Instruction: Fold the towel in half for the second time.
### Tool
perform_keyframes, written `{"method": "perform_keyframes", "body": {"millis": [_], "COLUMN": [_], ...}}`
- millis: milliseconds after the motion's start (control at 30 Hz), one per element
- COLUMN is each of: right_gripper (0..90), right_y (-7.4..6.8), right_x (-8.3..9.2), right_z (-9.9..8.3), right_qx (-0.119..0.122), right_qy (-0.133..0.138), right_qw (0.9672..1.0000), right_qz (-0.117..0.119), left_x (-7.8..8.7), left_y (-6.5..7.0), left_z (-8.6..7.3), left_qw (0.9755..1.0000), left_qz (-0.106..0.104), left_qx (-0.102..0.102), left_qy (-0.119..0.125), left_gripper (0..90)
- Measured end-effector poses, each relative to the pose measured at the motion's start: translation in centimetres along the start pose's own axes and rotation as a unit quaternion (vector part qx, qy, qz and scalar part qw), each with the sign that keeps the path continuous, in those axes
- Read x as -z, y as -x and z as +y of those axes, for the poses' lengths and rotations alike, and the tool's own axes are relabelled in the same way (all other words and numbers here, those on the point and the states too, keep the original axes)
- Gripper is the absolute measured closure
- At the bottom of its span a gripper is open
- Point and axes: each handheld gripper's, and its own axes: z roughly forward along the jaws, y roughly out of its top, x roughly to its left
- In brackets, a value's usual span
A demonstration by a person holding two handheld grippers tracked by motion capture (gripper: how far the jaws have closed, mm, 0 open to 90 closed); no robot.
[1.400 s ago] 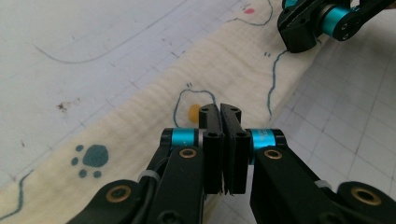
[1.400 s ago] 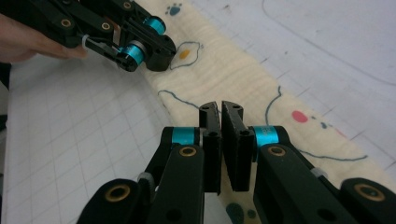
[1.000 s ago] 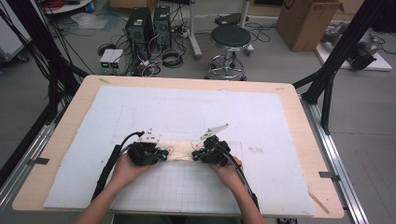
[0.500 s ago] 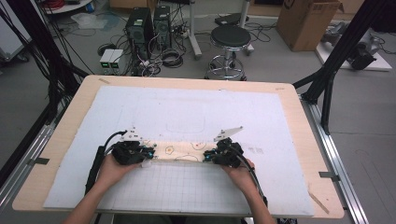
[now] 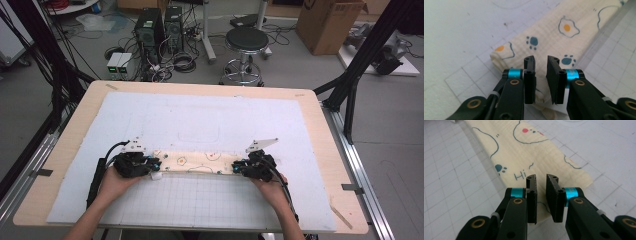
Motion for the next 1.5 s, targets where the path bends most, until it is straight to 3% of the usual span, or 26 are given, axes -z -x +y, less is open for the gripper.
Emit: {"method": "perform_keyframes", "body": {"millis": [100, 200, 400, 500, 767, 900, 1100, 1233, 1333, 1400, 1500], "right_gripper": [69.5, 63.0, 58.2, 57.6, 53.8, 51.4, 50.6, 50.9, 51.8, 55.2, 65.1], "right_y": [-0.1, 0.0, 0.3, -0.1, -0.2, 0.0, 1.5, 2.5, 3.1, 3.2, 3.0], "right_x": [0.4, 0.6, 0.1, -0.2, -0.2, 0.6, 1.1, 0.5, -0.2, -0.6, -0.8], "right_z": [0.3, 0.6, 0.2, 0.1, 0.0, 0.4, 1.7, 1.9, 1.5, 1.3, 1.3], "right_qx": [0.003, -0.001, 0.003, 0.014, 0.02, 0.005, -0.027, -0.048, -0.069, -0.078, -0.071], "right_qy": [0.023, 0.032, 0.008, -0.002, 0.003, 0.025, 0.04, 0.035, 0.012, 0.0, -0.011], "right_qw": [0.9997, 0.9994, 0.9998, 0.9994, 0.9992, 0.9991, 0.9977, 0.9973, 0.9971, 0.9968, 0.9973], "right_qz": [-0.006, -0.015, -0.019, -0.031, -0.033, -0.034, -0.047, -0.042, -0.03, -0.019, -0.012], "left_x": [0.3, 0.3, -0.6, -0.6, -0.2, 0.4, 0.4, -0.4, -0.9, -1.0, -1.3], "left_y": [-0.2, -0.7, -0.6, -0.7, -0.7, -1.6, -3.0, -3.5, -3.8, -3.8, -3.7], "left_z": [0.3, 0.4, 0.0, 0.0, -0.1, 0.2, 1.0, 0.7, 0.4, 0.4, 0.3], "left_qw": [0.9998, 0.9996, 0.9995, 0.9995, 0.9998, 0.9987, 0.9959, 0.9953, 0.9952, 0.9953, 0.9955], "left_qz": [0.012, 0.021, 0.022, 0.02, 0.019, 0.016, 0.032, 0.033, 0.022, 0.012, 0.001], "left_qx": [0.003, 0.011, 0.005, 0.008, 0.006, 0.04, 0.075, 0.09, 0.095, 0.096, 0.093], "left_qy": [0.018, 0.012, -0.022, -0.022, -0.008, 0.026, 0.039, 0.015, -0.006, -0.005, -0.015], "left_gripper": [72.3, 68.5, 67.0, 67.1, 63.4, 62.4, 58.3, 57.7, 57.2, 59.7, 65.8]}}
